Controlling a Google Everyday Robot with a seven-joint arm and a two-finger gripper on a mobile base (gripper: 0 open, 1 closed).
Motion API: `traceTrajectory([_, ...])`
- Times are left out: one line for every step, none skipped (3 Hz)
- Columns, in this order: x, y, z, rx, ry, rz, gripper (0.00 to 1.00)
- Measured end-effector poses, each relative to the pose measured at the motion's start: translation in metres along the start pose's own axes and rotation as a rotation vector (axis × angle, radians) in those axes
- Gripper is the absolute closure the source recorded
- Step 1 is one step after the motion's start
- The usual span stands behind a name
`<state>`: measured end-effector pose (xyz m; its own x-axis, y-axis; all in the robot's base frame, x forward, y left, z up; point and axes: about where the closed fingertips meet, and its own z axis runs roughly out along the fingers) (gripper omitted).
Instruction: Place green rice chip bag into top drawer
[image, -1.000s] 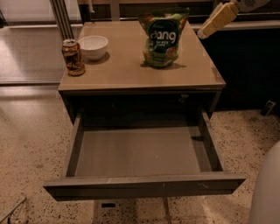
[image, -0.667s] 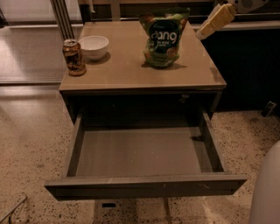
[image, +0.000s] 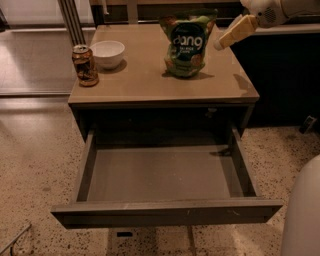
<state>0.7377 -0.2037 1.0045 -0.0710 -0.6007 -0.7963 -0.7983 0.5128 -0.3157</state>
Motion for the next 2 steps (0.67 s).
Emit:
traceTrajectory([-0.007,0.003,0.02,-0.02,-0.06,0.032,0.0])
traceTrajectory([-0.016,0.003,0.037,-0.01,-0.11,0.034,0.0])
